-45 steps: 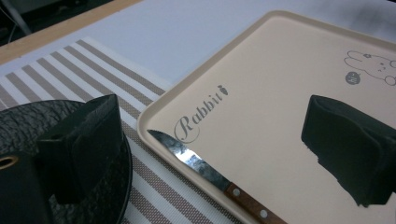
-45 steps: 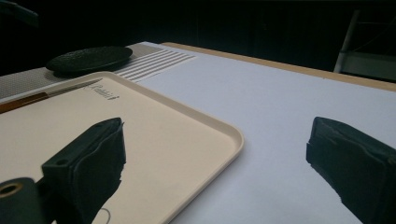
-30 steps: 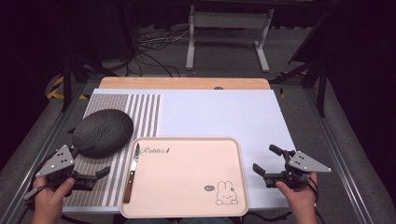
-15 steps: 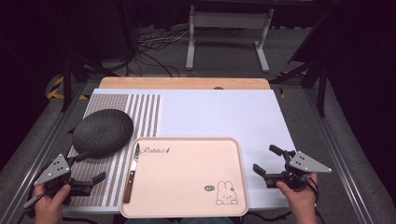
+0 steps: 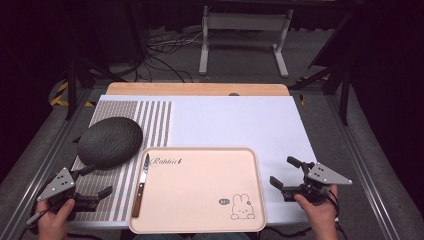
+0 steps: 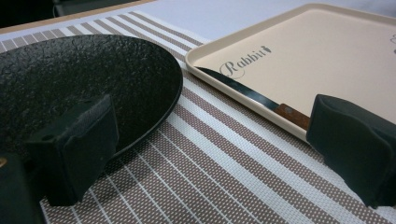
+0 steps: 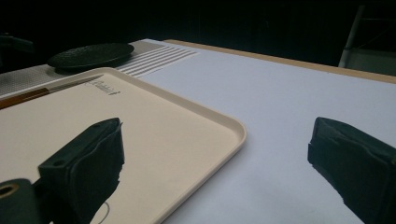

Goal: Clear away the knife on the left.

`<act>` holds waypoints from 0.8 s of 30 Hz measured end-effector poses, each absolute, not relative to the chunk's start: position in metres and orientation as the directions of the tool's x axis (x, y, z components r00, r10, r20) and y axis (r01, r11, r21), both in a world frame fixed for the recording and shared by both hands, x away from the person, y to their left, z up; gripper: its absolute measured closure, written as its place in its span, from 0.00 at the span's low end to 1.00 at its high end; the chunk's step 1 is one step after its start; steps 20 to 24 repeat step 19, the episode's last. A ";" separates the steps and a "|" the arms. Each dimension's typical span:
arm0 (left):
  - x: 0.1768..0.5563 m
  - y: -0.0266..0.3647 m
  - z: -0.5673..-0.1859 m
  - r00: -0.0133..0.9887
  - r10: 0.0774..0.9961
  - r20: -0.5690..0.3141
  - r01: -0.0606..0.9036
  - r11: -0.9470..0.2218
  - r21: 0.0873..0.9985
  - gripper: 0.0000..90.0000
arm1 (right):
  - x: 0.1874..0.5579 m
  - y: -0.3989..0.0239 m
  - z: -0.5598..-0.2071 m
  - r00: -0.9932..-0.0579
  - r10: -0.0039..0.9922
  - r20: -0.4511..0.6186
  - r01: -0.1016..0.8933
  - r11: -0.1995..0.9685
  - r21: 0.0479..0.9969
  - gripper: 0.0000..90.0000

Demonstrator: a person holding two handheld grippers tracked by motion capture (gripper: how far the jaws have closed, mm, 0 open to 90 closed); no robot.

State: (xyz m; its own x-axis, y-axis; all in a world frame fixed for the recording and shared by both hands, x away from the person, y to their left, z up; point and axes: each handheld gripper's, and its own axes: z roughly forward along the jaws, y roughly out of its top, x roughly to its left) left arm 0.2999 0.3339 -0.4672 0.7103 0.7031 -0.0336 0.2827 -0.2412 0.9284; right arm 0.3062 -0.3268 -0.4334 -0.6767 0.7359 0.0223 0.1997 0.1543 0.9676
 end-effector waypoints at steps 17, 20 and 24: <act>0.296 0.336 -0.460 0.685 0.719 -0.119 0.347 -0.177 0.921 0.01 | 0.306 -0.327 -0.435 -0.668 0.743 0.028 0.209 0.151 0.966 0.05; 0.297 0.337 -0.460 0.685 0.718 -0.122 0.347 -0.175 0.921 0.01 | 0.307 -0.327 -0.436 -0.668 0.744 0.025 0.206 0.152 0.967 0.05; 0.297 0.337 -0.460 0.685 0.718 -0.122 0.347 -0.175 0.921 0.01 | 0.307 -0.327 -0.436 -0.668 0.744 0.025 0.206 0.152 0.967 0.05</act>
